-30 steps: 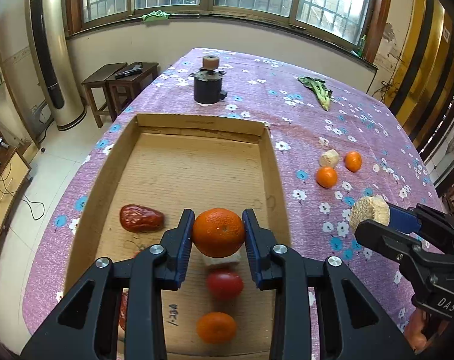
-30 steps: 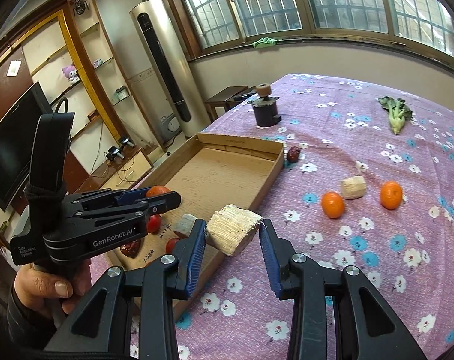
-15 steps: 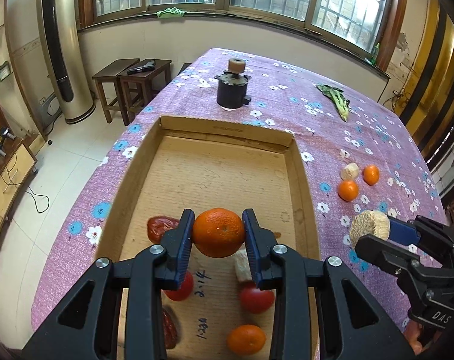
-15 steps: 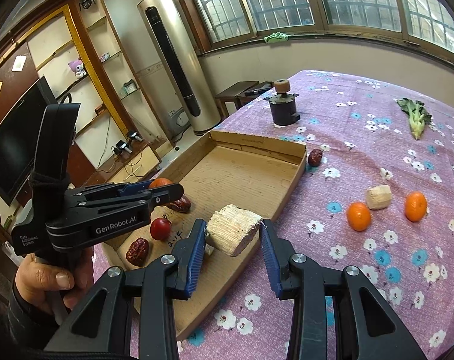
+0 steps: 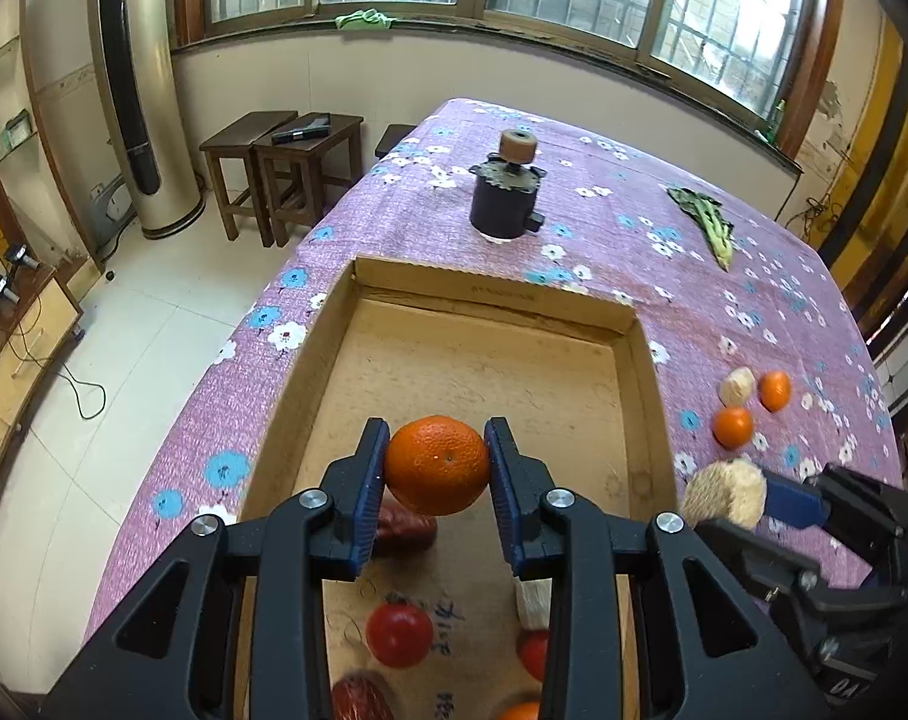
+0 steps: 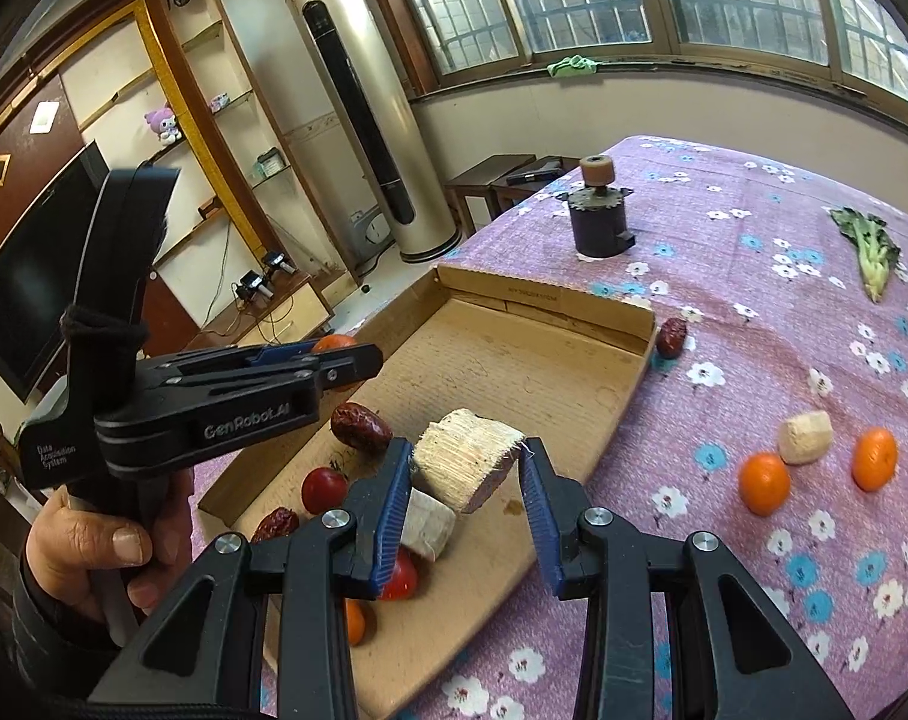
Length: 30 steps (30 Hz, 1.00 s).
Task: Organize fruits
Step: 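Carry the orange and pale chunk over the cardboard tray with both tools, then open both tools to release the orange and pale chunk in the tray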
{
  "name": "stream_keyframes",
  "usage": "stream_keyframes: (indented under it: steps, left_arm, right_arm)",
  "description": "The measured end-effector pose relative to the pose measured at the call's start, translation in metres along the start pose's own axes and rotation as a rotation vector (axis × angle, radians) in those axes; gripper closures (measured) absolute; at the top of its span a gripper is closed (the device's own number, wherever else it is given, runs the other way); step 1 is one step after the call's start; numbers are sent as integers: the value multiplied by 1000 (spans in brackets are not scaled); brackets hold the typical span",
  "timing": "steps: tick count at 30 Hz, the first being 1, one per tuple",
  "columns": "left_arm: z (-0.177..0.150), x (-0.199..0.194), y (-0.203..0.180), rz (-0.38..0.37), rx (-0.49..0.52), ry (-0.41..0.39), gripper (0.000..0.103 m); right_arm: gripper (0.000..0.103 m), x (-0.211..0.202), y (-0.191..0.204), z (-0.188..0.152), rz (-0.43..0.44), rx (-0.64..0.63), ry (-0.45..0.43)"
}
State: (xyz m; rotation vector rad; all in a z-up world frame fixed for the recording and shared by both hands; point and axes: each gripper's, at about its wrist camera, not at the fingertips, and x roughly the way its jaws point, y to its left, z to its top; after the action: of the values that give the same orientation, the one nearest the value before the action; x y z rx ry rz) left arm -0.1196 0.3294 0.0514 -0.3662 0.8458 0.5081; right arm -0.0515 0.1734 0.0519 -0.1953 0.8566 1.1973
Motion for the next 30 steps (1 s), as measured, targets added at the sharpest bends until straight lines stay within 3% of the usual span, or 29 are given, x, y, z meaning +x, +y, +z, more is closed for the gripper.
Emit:
stream_keyframes:
  steps: [15,30]
  left_arm:
    - [10,35,6,28,-9,54,73]
    - [5,75,7,51,-5,161,72]
  right_arm:
    - [66,42,-2,7,33,-12,58]
    - [66,94,1,2,11,-70,184]
